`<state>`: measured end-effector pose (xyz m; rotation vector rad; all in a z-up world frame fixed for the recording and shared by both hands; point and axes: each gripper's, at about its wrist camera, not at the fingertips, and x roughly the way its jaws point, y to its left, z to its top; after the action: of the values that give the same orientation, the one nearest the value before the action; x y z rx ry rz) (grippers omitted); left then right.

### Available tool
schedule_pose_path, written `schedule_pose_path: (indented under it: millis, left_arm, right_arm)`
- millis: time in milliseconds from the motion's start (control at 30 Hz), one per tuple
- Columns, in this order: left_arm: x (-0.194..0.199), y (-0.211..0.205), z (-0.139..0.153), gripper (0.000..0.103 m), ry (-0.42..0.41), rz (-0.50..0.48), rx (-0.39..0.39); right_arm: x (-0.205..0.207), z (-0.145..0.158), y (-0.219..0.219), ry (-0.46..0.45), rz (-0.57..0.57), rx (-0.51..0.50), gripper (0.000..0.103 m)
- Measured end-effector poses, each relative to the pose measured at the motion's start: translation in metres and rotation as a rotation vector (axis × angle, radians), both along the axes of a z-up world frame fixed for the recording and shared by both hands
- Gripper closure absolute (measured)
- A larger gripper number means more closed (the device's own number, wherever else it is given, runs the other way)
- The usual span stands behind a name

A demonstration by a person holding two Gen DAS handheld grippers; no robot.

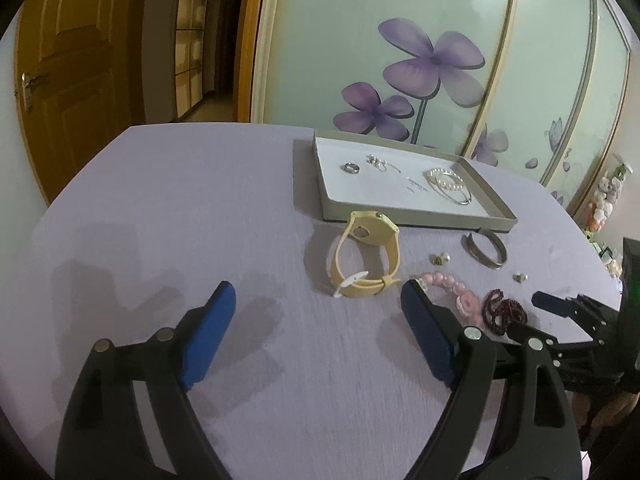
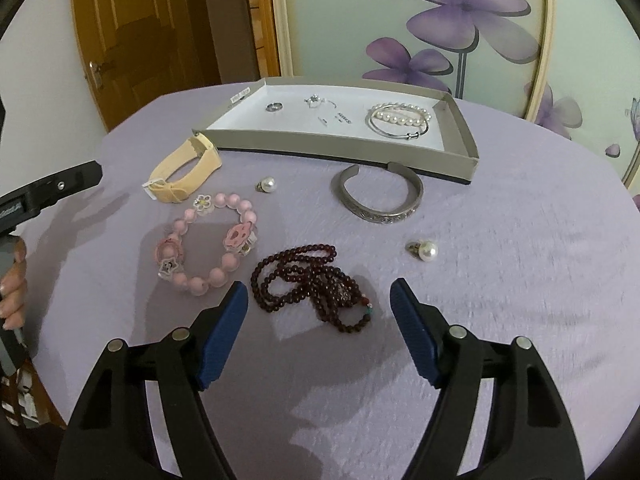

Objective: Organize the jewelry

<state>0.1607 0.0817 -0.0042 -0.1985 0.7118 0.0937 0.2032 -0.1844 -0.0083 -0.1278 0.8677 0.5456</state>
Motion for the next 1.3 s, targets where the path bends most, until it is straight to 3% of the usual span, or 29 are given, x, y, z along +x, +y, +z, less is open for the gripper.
schedule_pose_path:
  millis: [200,267,300,333,400,667,833,1000,1200,1300]
  left_arm:
    - [-0.001,-0.005,-0.002,0.018,0.007,-0.011,0.001]
    - [0.000,-0.008,-0.003,0.018,0.010,-0.015,0.001]
    - [0.000,-0.010,-0.003,0.018,0.013,-0.019,0.000]
    - [0.001,-0.011,-0.004,0.018,0.016,-0.022,-0.001]
    - [0.002,-0.016,-0.006,0.018,0.022,-0.030,-0.002]
    - [0.008,-0.052,-0.015,0.018,0.069,-0.108,0.004]
    - [0.014,-0.078,-0.022,0.018,0.099,-0.140,0.028]
    - [0.023,-0.087,-0.032,0.020,0.139,-0.101,0.049]
    - [0.033,-0.085,-0.040,0.042,0.185,-0.051,0.006]
    - [0.038,-0.088,-0.042,0.050,0.188,-0.041,0.022]
  right_arm:
    - [0.012,-0.009,0.016,0.035,0.017,-0.055,0.027]
    - [0.012,-0.009,0.017,0.032,0.022,-0.051,0.033]
    - [0.012,-0.008,0.017,0.026,0.025,-0.046,0.052]
    - [0.012,-0.006,0.016,0.023,0.026,-0.043,0.078]
    - [0.009,-0.006,0.011,0.033,0.024,-0.037,0.094]
    - [-0.015,-0.002,-0.028,0.032,-0.015,0.002,0.095]
    - [-0.021,0.034,-0.062,-0.041,-0.073,0.123,0.096]
    - [-0.024,0.056,-0.077,-0.098,-0.084,0.184,0.096]
    - [-0.022,0.062,-0.083,-0.108,-0.087,0.228,0.096]
    - [-0.024,0.066,-0.086,-0.117,-0.085,0.240,0.096]
